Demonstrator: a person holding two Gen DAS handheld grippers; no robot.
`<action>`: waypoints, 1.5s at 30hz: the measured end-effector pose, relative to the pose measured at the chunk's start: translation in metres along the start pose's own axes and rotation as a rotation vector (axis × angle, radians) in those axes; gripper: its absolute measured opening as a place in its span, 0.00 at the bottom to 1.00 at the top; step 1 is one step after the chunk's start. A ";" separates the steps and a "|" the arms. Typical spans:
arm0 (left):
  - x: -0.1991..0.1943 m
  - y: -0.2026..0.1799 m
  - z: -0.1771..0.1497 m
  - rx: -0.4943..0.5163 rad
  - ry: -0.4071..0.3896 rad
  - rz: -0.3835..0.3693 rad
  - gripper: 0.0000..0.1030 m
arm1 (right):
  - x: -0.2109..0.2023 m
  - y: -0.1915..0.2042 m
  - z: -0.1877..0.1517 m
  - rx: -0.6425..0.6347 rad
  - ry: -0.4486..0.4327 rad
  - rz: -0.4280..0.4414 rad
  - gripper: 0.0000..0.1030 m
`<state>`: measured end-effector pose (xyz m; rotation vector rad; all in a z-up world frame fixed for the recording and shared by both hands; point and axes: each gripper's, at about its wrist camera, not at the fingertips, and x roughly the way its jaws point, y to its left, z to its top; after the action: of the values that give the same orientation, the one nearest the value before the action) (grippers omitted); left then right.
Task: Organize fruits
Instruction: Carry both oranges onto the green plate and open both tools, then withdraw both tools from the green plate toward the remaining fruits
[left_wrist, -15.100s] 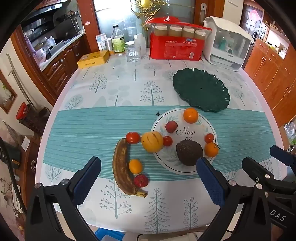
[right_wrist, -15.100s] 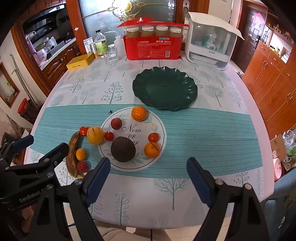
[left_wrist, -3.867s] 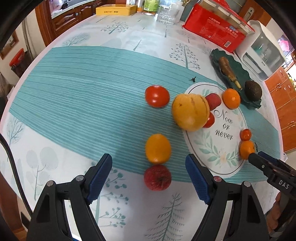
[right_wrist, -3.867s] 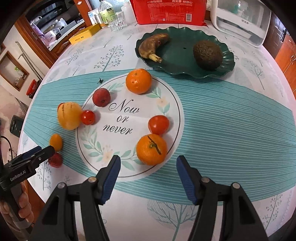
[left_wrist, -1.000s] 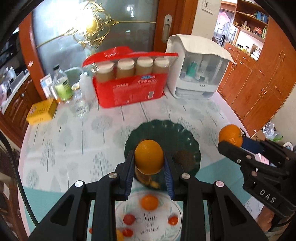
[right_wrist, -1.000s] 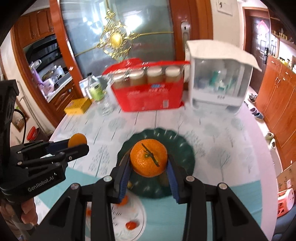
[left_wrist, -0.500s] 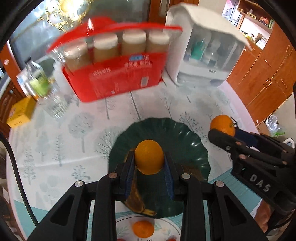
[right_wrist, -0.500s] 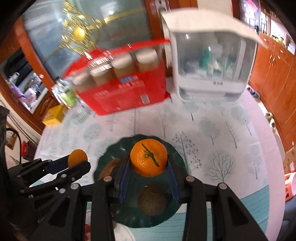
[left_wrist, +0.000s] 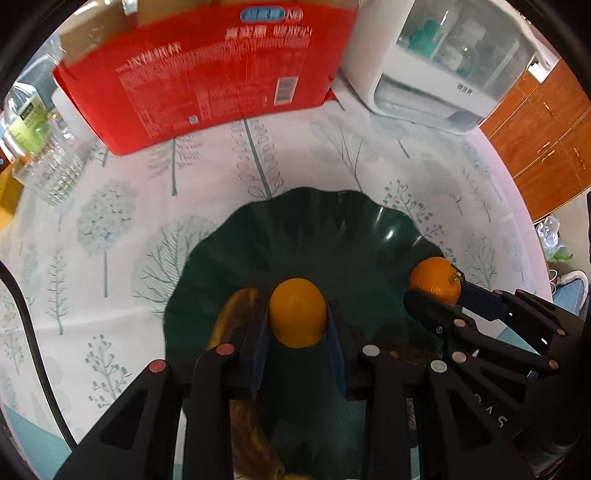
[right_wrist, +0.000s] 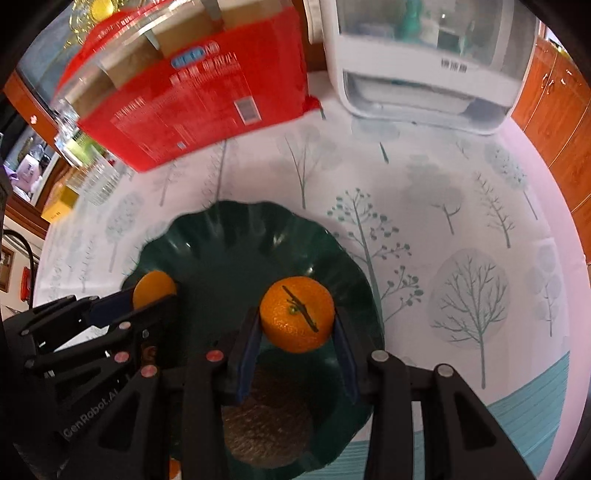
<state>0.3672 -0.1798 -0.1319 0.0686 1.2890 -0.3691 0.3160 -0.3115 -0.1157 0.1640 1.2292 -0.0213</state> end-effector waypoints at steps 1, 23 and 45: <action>0.004 0.000 0.000 0.000 0.006 0.000 0.27 | 0.003 -0.001 -0.001 -0.002 0.004 -0.001 0.38; -0.026 0.009 -0.004 -0.008 -0.050 0.022 0.56 | -0.004 0.000 -0.008 -0.017 0.018 0.013 0.46; -0.138 0.029 -0.056 -0.060 -0.158 0.068 0.57 | -0.096 0.029 -0.042 -0.076 -0.079 0.037 0.46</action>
<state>0.2927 -0.1067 -0.0214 0.0318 1.1374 -0.2719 0.2478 -0.2839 -0.0361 0.1185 1.1459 0.0509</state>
